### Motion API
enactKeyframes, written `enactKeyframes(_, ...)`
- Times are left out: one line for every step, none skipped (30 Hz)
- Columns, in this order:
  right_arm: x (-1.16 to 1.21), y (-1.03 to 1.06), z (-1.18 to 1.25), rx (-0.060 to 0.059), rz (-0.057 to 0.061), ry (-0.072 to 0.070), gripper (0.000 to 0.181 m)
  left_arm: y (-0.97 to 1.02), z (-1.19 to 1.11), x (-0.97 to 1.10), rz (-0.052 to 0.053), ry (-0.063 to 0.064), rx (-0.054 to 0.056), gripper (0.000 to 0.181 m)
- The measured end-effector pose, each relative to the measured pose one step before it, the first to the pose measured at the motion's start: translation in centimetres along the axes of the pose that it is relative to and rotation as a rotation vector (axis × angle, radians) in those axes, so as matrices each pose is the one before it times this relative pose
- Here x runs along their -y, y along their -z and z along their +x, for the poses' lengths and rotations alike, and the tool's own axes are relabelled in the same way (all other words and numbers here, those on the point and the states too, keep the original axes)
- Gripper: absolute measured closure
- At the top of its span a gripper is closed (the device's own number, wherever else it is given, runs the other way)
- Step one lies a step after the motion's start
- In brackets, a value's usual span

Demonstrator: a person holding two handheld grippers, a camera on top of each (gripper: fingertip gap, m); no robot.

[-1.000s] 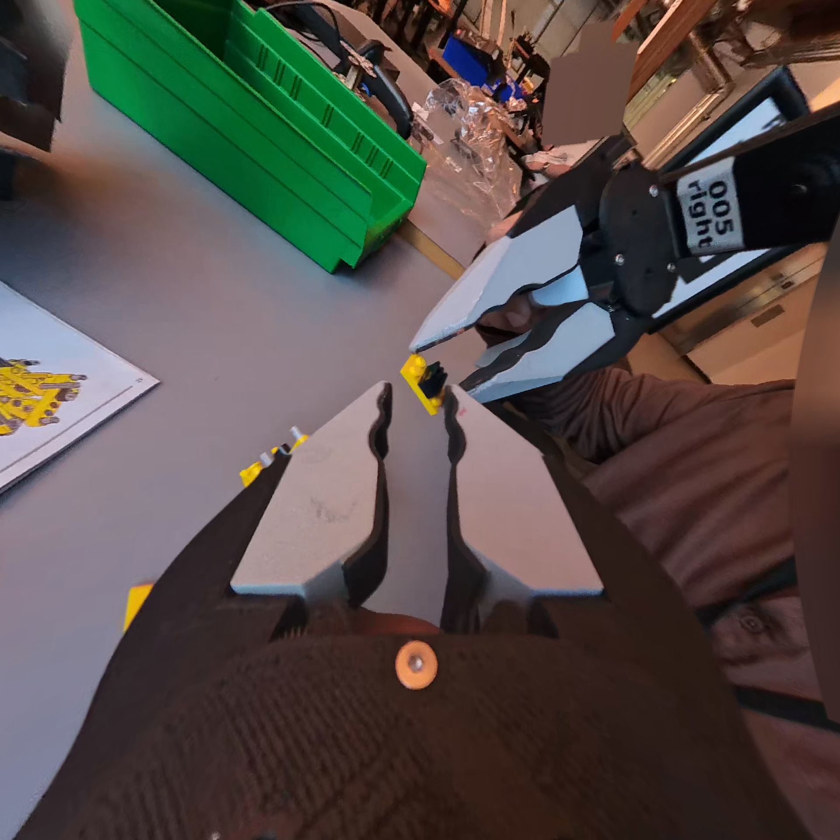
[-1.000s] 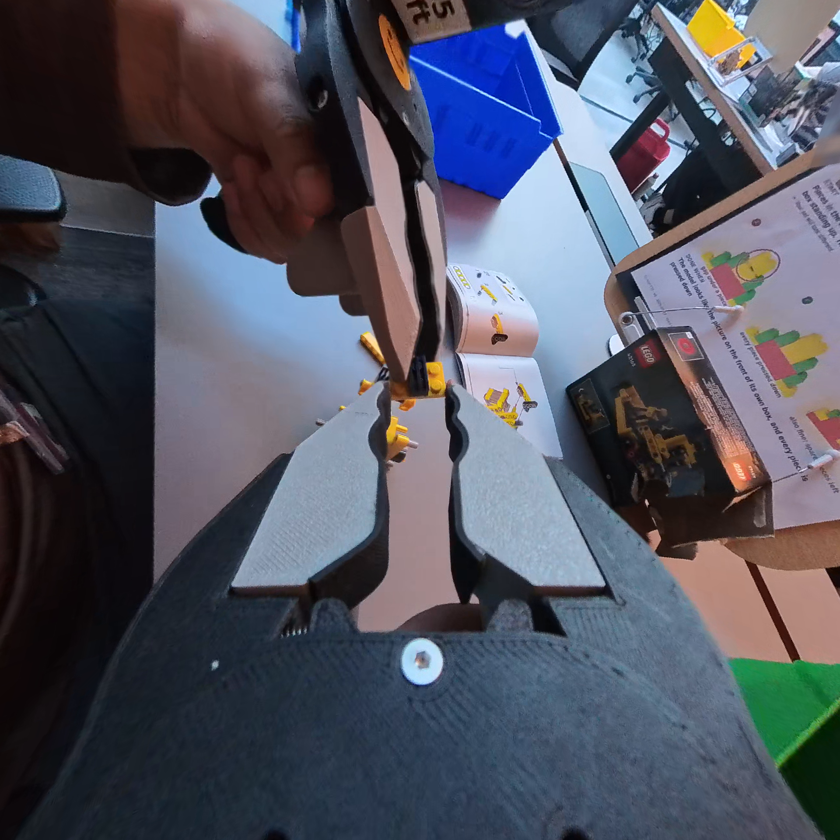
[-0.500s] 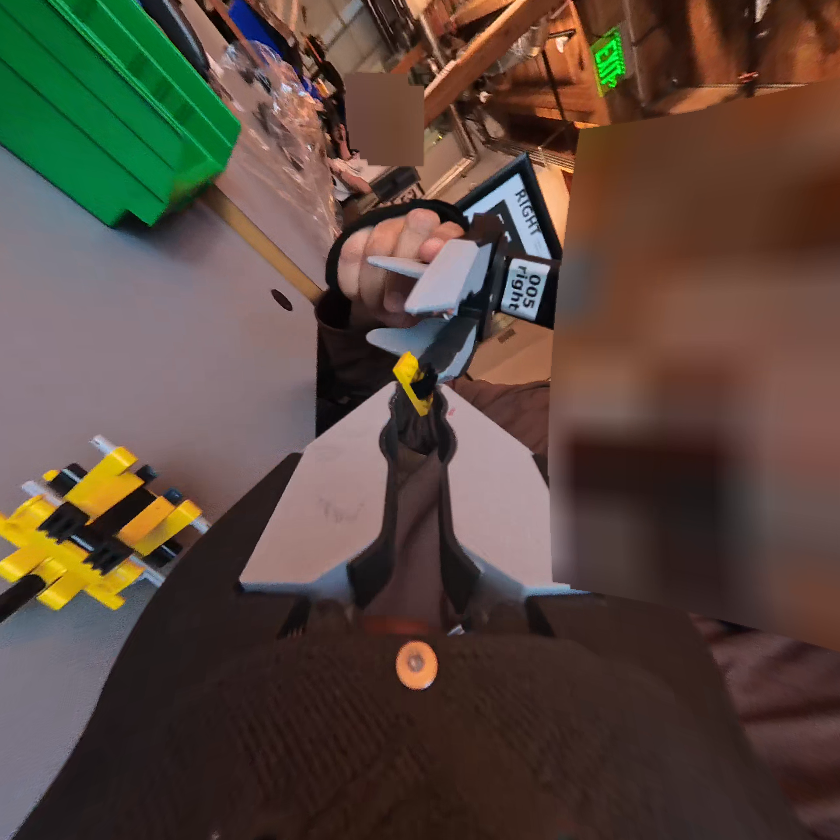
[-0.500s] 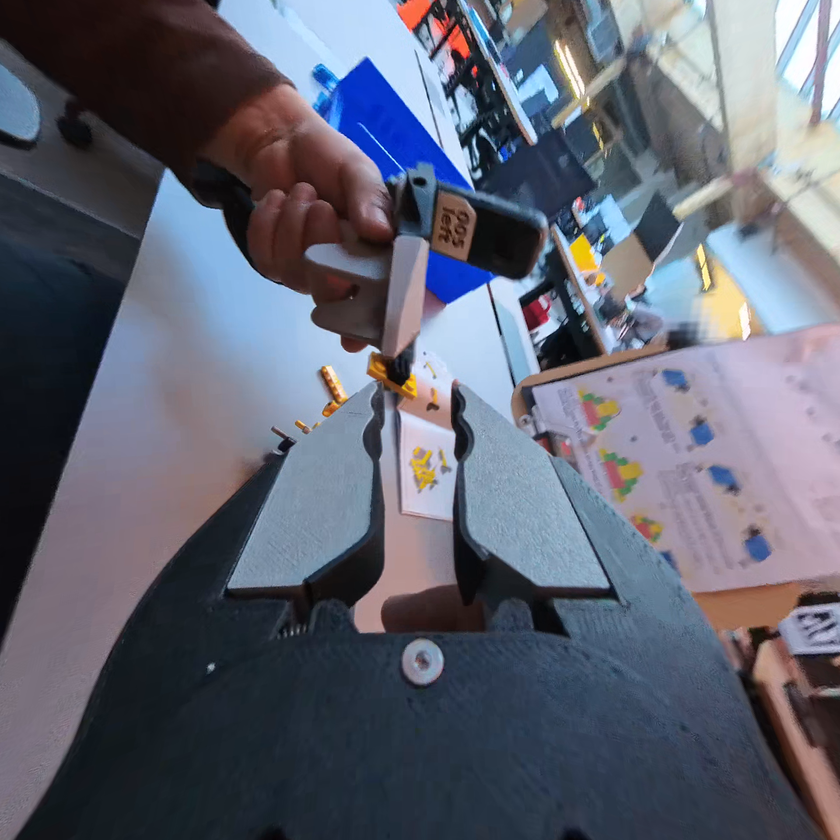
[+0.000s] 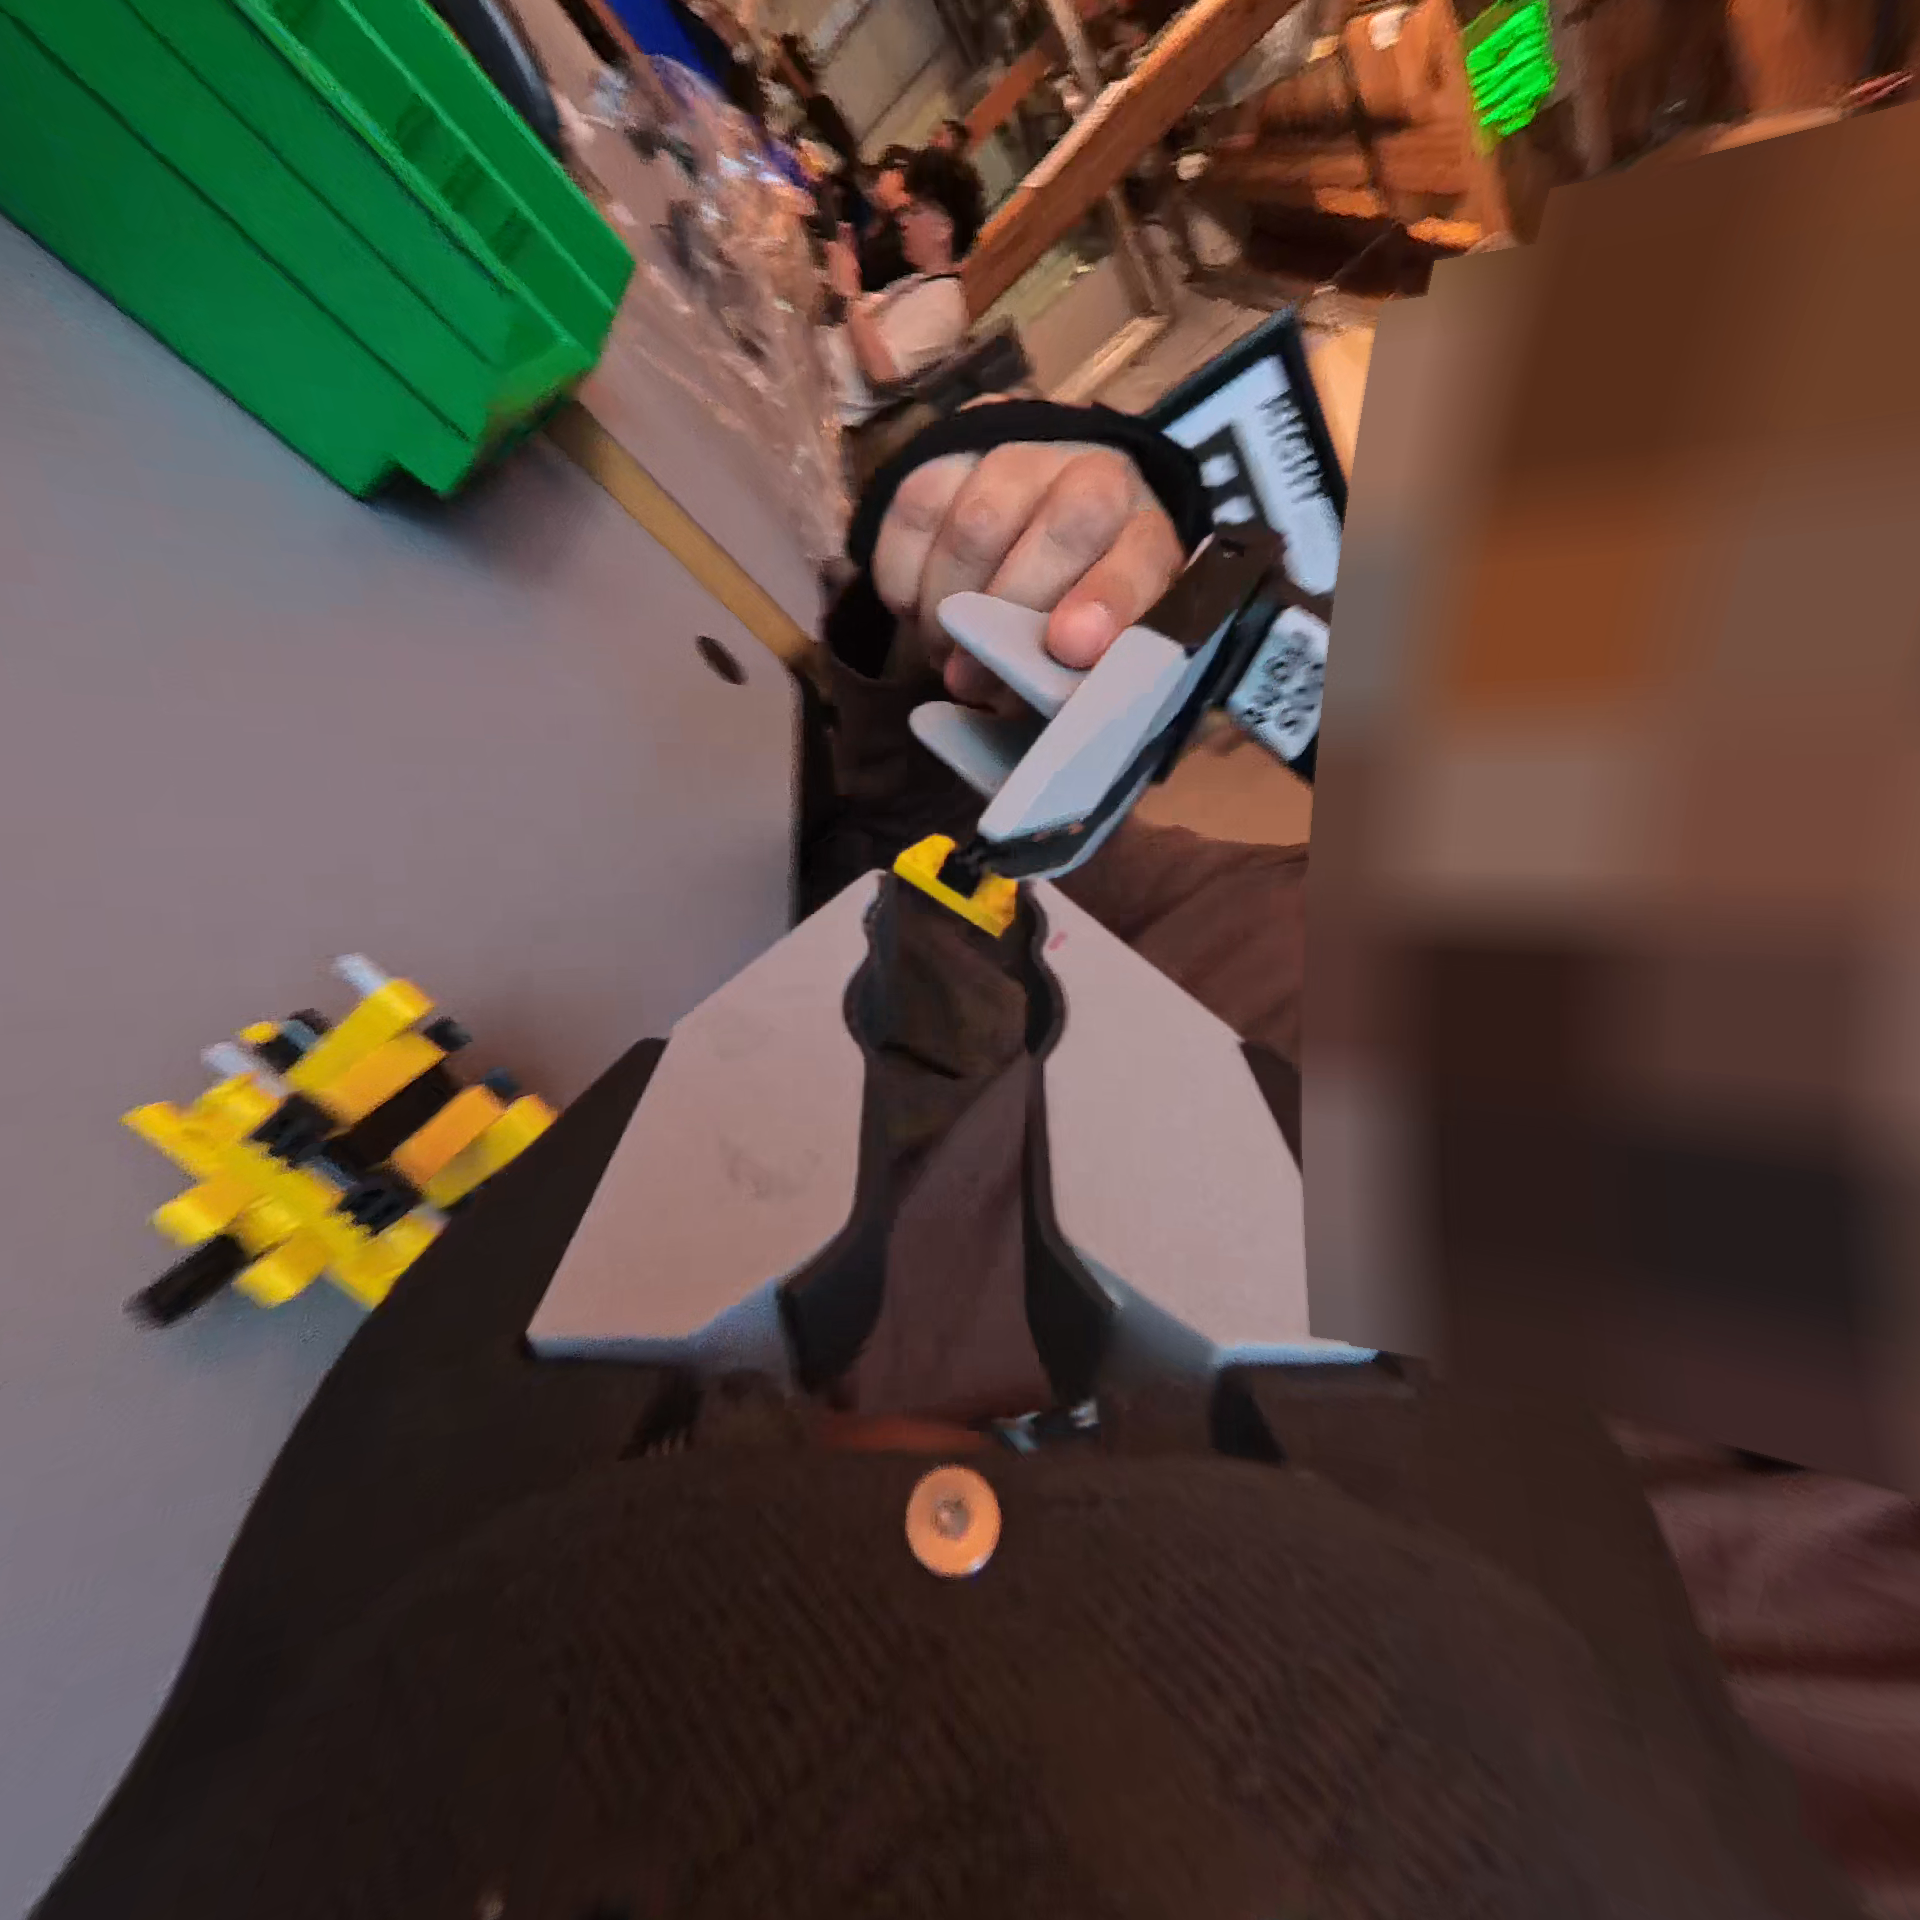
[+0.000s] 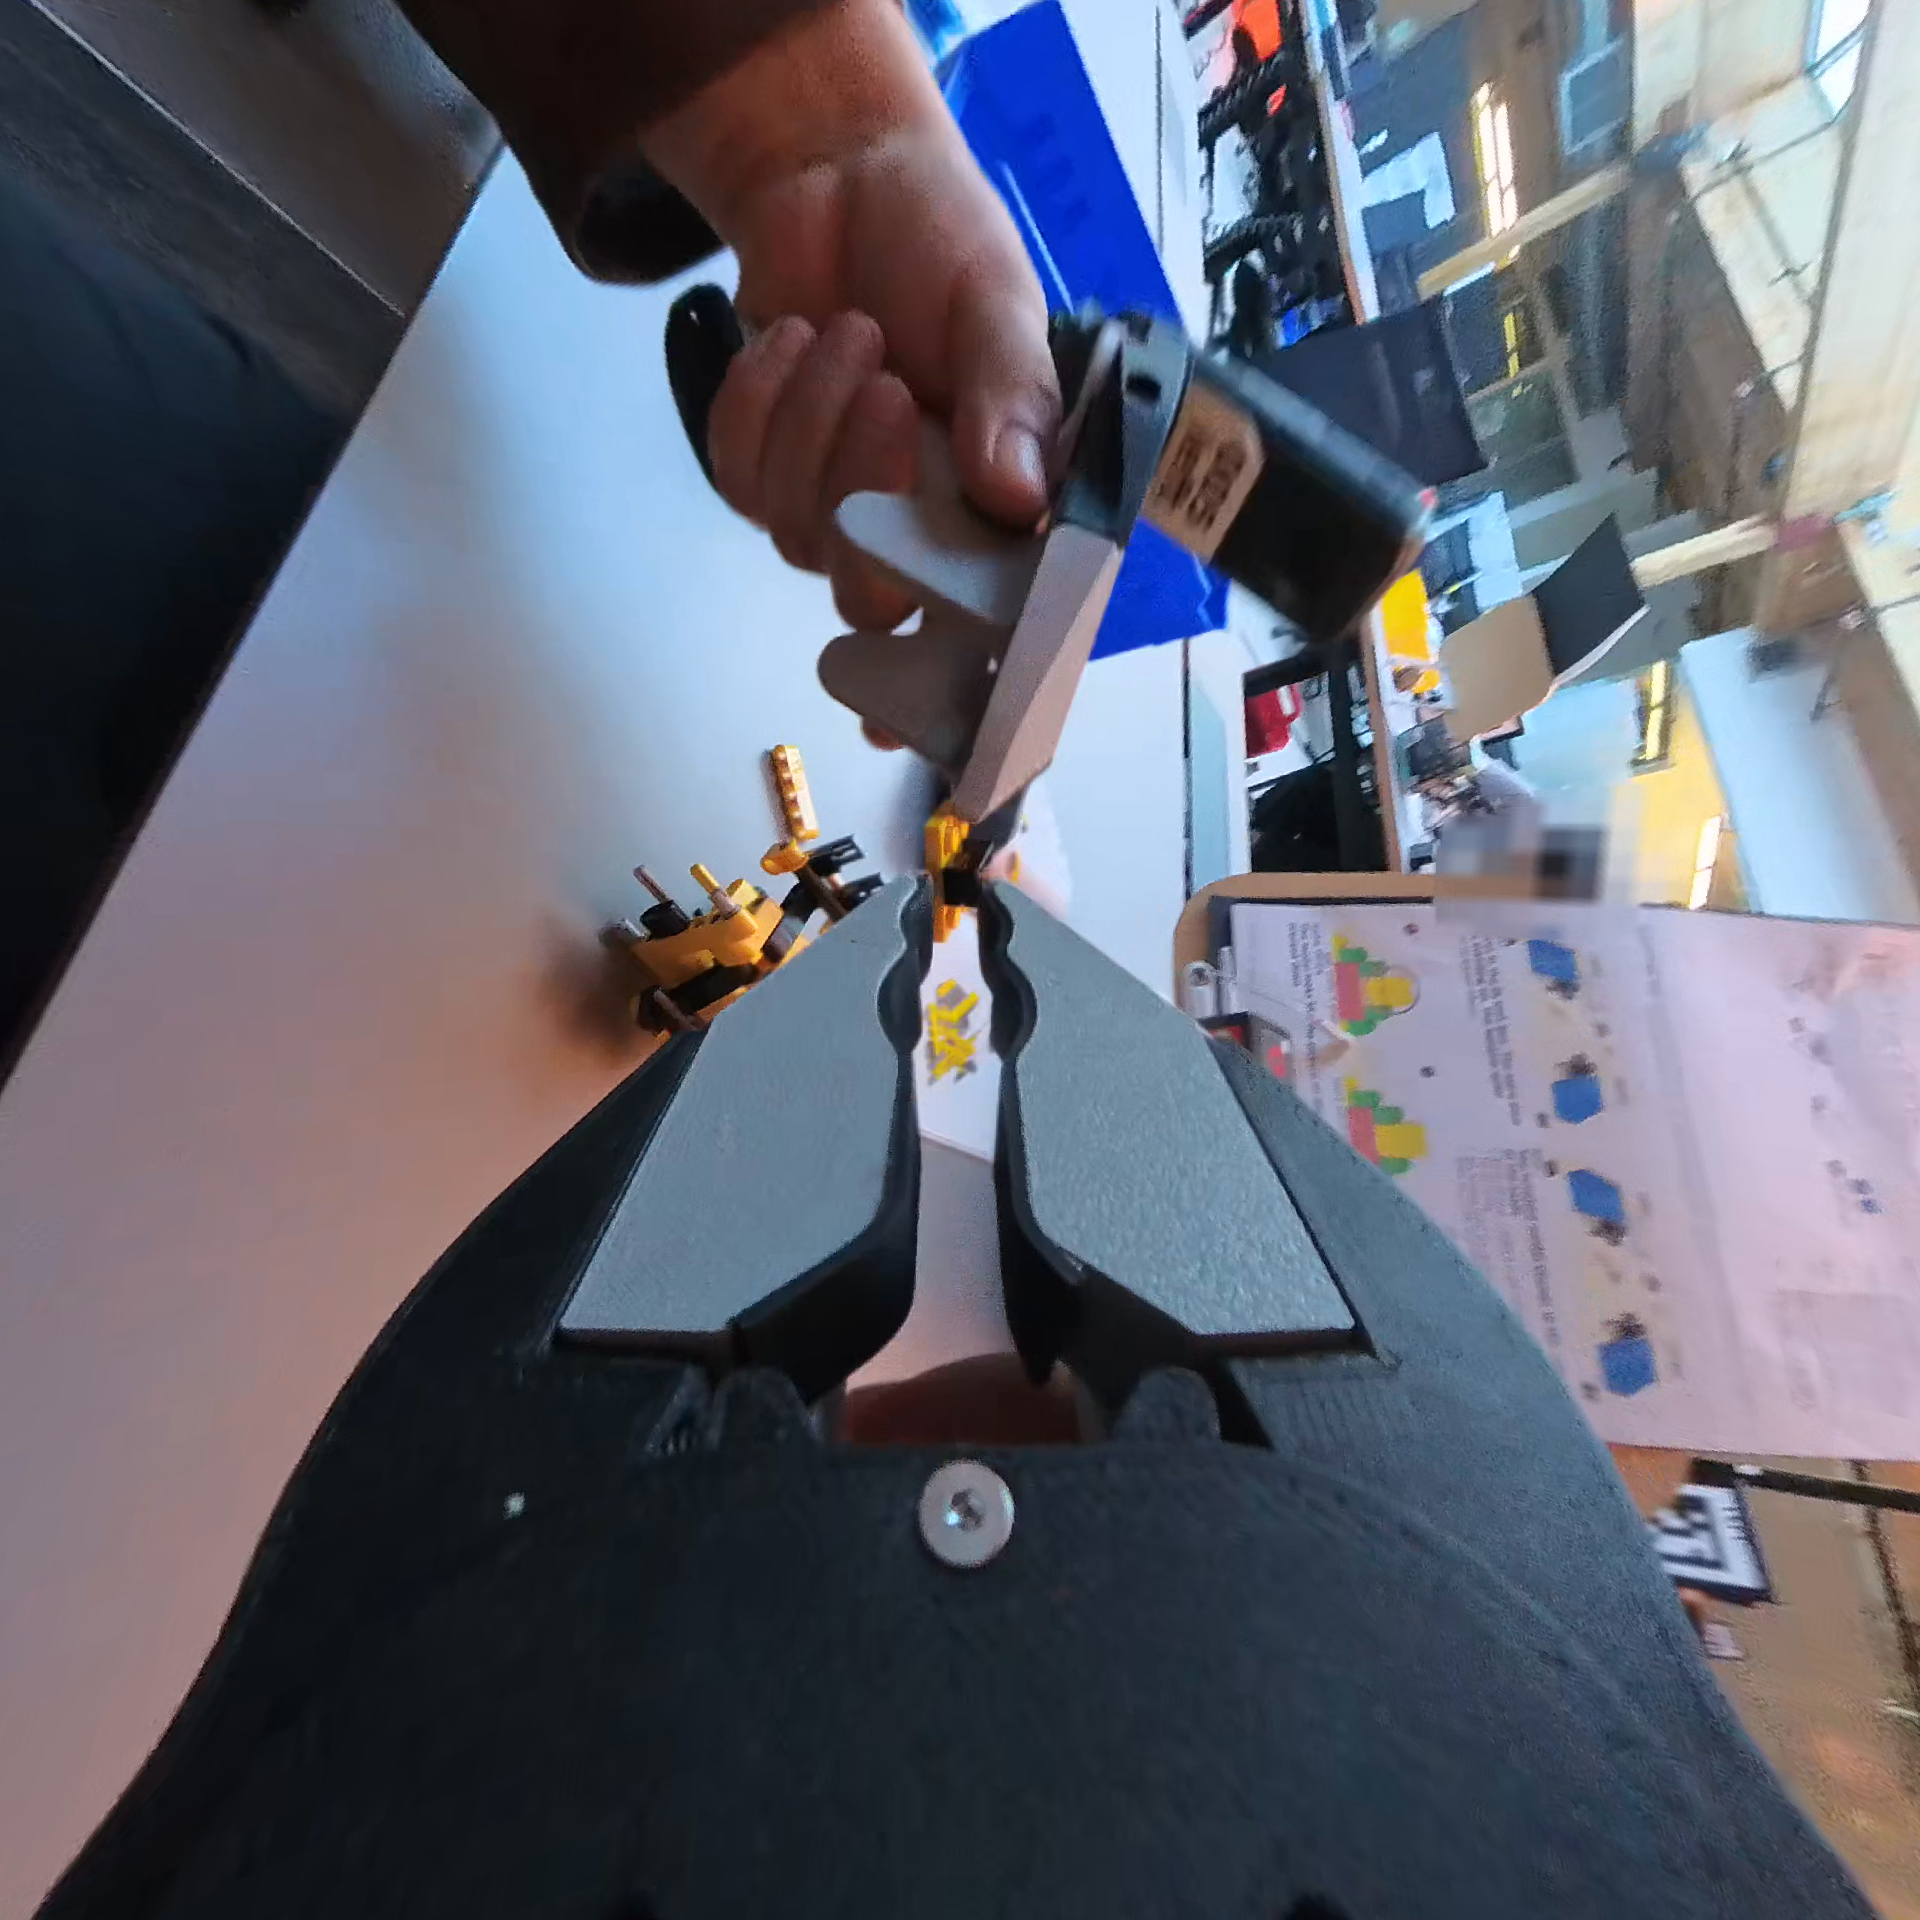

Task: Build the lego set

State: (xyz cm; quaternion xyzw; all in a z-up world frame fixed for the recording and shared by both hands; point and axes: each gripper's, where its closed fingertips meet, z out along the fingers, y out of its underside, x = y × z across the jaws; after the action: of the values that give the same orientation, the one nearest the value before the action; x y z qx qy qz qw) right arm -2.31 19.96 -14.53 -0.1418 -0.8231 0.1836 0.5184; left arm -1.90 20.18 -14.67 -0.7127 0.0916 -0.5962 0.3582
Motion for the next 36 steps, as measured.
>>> enactKeyframes(-0.542, -0.278, 0.013, 0.0138, -0.0051, -0.029, 0.176, 0.474, -0.745, 0.147, 0.0079, -0.054, 0.0828, 0.159)
enactKeyframes(-0.572, -0.269, 0.038, 0.0179, -0.0031, -0.0302, 0.176, 0.531, -0.857, 0.026, 0.0075, -0.0612, 0.0935, 0.156)
enactKeyframes(-0.514, -0.227, 0.082, 0.0192, 0.0014, -0.0307, 0.177, 0.514, -0.921, -0.096, 0.0102, -0.0589, 0.0976, 0.154)
enactKeyframes(-0.362, -0.205, 0.079, 0.0227, 0.0095, -0.0293, 0.176, 0.394, -0.492, -0.181, 0.0182, -0.0517, 0.0675, 0.158)
enactKeyframes(-0.22, -0.184, -0.029, 0.0294, 0.0158, -0.026, 0.176, 0.259, 0.073, -0.356, 0.0099, -0.0306, 0.0239, 0.162)
enactKeyframes(-0.174, -0.185, -0.023, 0.0307, 0.0158, -0.0228, 0.176, 0.235, 0.118, -0.388, 0.0015, -0.0094, 0.0145, 0.161)
enactKeyframes(-0.225, -0.246, 0.027, 0.03, 0.0106, -0.0209, 0.176, 0.309, -0.369, -0.215, 0.0123, -0.0095, 0.0445, 0.158)
enactKeyframes(-0.269, -0.291, -0.07, 0.0394, 0.0066, -0.0196, 0.176, 0.335, -0.868, -0.186, 0.0161, -0.0273, 0.0784, 0.156)
enactKeyframes(-0.253, -0.342, -0.035, 0.0394, 0.0057, -0.0173, 0.176, 0.23, -1.279, -0.388, 0.0047, -0.0395, 0.1033, 0.155)
enactKeyframes(-0.215, -0.377, 0.135, 0.032, 0.0063, -0.0137, 0.176, 0.017, -1.349, -0.564, -0.0066, -0.0417, 0.1066, 0.153)
enactKeyframes(-0.207, -0.396, 0.185, 0.0303, 0.0043, -0.0152, 0.176, -0.238, -0.831, -0.691, -0.0125, -0.0339, 0.0715, 0.149)
enactKeyframes(-0.217, -0.394, 0.226, 0.0293, -0.0003, -0.0192, 0.176, -0.432, -0.291, -0.804, -0.0206, -0.0209, 0.0324, 0.147)
enactKeyframes(-0.25, -0.378, 0.304, 0.0217, -0.0054, -0.0186, 0.176, -0.521, -0.08, -0.807, -0.0269, -0.0105, 0.0145, 0.143)
enactKeyframes(-0.288, -0.352, 0.337, 0.0132, -0.0097, -0.0152, 0.176, -0.495, -0.016, -0.675, -0.0234, -0.0083, 0.0048, 0.138)
enactKeyframes(-0.284, -0.303, 0.209, 0.0125, -0.0109, -0.0116, 0.176, -0.382, 0.009, -0.403, -0.0111, -0.0103, 0.0016, 0.137)
enactKeyframes(-0.217, -0.273, 0.049, 0.0135, -0.0075, -0.0078, 0.176, -0.26, -0.068, -0.15, 0.0006, -0.0129, 0.0057, 0.138)
enactKeyframes(-0.177, -0.228, 0.0, 0.0082, -0.0051, -0.0057, 0.176, -0.198, -0.136, 0.05, 0.0071, -0.0188, 0.0108, 0.141)
enactKeyframes(-0.176, -0.213, -0.021, 0.0046, -0.0055, -0.0059, 0.176, -0.198, -0.041, 0.098, 0.0093, -0.0222, 0.0067, 0.145)
enactKeyframes(-0.174, -0.193, -0.18, 0.0112, -0.0045, -0.0058, 0.176, -0.219, 0.093, 0.026, 0.0031, -0.0217, -0.0027, 0.149)
enactKeyframes(-0.164, -0.153, -0.204, 0.0116, -0.0019, -0.0055, 0.176, -0.241, -0.002, -0.123, -0.0078, -0.0183, -0.0014, 0.151)
enactKeyframes(-0.154, -0.143, -0.13, 0.0073, -0.0005, -0.0051, 0.176, -0.228, -0.144, -0.192, -0.0134, -0.0182, 0.0028, 0.153)
enactKeyframes(-0.173, -0.111, -0.138, 0.0104, -0.0003, -0.0056, 0.176, -0.173, -0.057, -0.124, -0.0064, -0.0207, -0.0071, 0.159)
enactKeyframes(-0.155, -0.088, -0.127, 0.0124, 0.0002, -0.0069, 0.176, -0.113, -0.074, -0.014, 0.003, -0.0196, -0.0095, 0.165)
enactKeyframes(-0.129, -0.073, -0.096, 0.0135, 0.0011, -0.0082, 0.176, -0.067, -0.015, 0.08, 0.0076, -0.02, -0.019, 0.168)
enactKeyframes(-0.144, -0.073, -0.075, 0.0172, -0.0011, -0.0124, 0.177, -0.055, 0.07, 0.069, 0.0055, -0.0204, -0.0312, 0.168)
enactKeyframes(-0.16, -0.069, -0.014, 0.0186, -0.006, -0.0157, 0.177, -0.096, -0.122, -0.009, -0.0036, -0.0095, -0.0257, 0.169)
enactKeyframes(-0.138, -0.038, 0.031, 0.0187, -0.0061, -0.0151, 0.177, -0.122, -0.158, 0.0, -0.0086, -0.0029, -0.0259, 0.17)
enactKeyframes(-0.056, -0.014, 0.005, 0.0213, -0.0035, -0.0139, 0.177, -0.117, -0.004, 0.093, -0.0027, -0.0065, -0.0342, 0.17)
enactKeyframes(0.021, 0.013, 0.009, 0.0214, -0.0011, -0.013, 0.176, -0.088, 0.02, 0.167, 0.0021, -0.0094, -0.0318, 0.17)
enactKeyframes(0.029, 0.048, 0.057, 0.0199, -0.0021, -0.0119, 0.176, -0.104, -0.012, 0.1, -0.002, -0.0094, -0.0277, 0.171)
enactKeyframes(-0.046, 0.076, 0.151, 0.014, -0.0081, -0.0112, 0.177, -0.102, 0.082, 0.038, -0.0071, -0.0147, -0.0312, 0.171)
enactKeyframes(-0.113, 0.093, 0.193, 0.0129, -0.0135, -0.0136, 0.177, -0.096, 0.125, -0.037, -0.0114, -0.0178, -0.0316, 0.171)
enactKeyframes(-0.081, 0.085, 0.096, 0.0195, -0.0142, -0.0171, 0.177, -0.099, -0.085, -0.012, -0.0102, -0.0111, -0.0183, 0.171)
enactKeyframes(-0.024, 0.079, 0.013, 0.0239, -0.0125, -0.0196, 0.177, -0.088, -0.1, 0.058, -0.0053, -0.0063, -0.0167, 0.171)
enactKeyframes(0.009, 0.072, -0.025, 0.0249, -0.0109, -0.0167, 0.176, -0.072, -0.105, 0.118, -0.0002, 0.0004, -0.0159, 0.171)
enactKeyframes(0.043, 0.05, 0.038, 0.0167, -0.0088, -0.0084, 0.177, -0.077, -0.142, 0.232, 0.01, 0.0052, -0.0143, 0.171)
